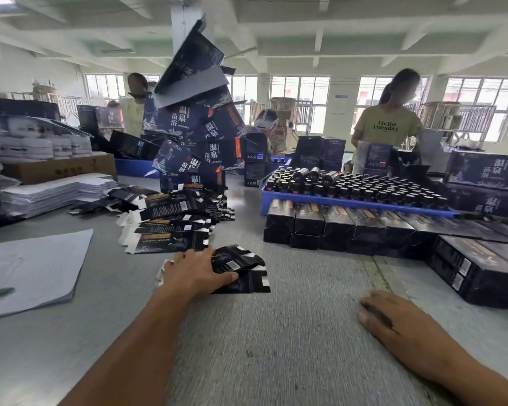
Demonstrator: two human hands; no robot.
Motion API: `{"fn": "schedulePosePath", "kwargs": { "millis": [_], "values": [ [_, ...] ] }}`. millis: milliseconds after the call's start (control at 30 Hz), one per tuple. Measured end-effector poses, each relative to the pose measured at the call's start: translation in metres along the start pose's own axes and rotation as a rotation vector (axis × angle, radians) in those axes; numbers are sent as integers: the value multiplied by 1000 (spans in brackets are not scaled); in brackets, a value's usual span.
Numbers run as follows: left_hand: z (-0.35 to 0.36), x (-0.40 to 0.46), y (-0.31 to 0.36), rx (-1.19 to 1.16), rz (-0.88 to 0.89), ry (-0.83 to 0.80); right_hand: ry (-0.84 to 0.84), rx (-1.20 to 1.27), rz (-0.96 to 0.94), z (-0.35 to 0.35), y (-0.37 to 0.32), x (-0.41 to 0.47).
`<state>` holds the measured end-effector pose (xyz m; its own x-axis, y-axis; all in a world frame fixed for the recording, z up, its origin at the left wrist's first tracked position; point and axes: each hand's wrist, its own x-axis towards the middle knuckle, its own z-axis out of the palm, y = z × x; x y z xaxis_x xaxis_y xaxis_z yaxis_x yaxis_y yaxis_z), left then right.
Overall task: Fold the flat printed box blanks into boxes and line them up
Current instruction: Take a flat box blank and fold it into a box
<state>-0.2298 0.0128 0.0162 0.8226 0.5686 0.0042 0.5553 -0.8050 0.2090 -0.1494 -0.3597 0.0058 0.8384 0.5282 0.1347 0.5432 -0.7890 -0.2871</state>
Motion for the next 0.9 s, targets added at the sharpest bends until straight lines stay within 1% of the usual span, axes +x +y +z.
{"fn": "schedulePosePath", "kwargs": {
  "millis": [167, 267, 300, 367, 467, 567, 667, 733, 800, 867, 900],
  "values": [
    [-2, -1, -1, 21, 31, -27, -3, -22, 1, -2, -1, -1],
    [-4, -4, 3, -1, 40, -4, -5, -38, -2, -2, -2, -1],
    [-5, -6, 5, -4, 57, 28, -4, -43, -3, -2, -2, -2],
    [-6, -9, 12, 12, 134, 163, -1, -47, -8, -2, -2, -2],
    [-10, -19, 30, 33, 307, 384, 0, -30, -4, -2, -3, -2],
    [-9, -29, 52, 45, 478, 509, 27, 37, 6, -6, -5, -5],
    [-4, -42, 68, 54, 612, 588, 106, 242, 28, -11, -7, -9],
    [-2, -50, 76, 66, 687, 642, 192, 444, 52, -16, -10, -10],
    [0, -59, 83, 70, 766, 658, 270, 683, 73, -22, -15, -10],
    [2, -67, 89, 77, 851, 679, 290, 936, 64, -27, -18, -11],
    [3, -70, 92, 78, 891, 687, 287, 1024, 49, -29, -20, -12]
  ]
}}
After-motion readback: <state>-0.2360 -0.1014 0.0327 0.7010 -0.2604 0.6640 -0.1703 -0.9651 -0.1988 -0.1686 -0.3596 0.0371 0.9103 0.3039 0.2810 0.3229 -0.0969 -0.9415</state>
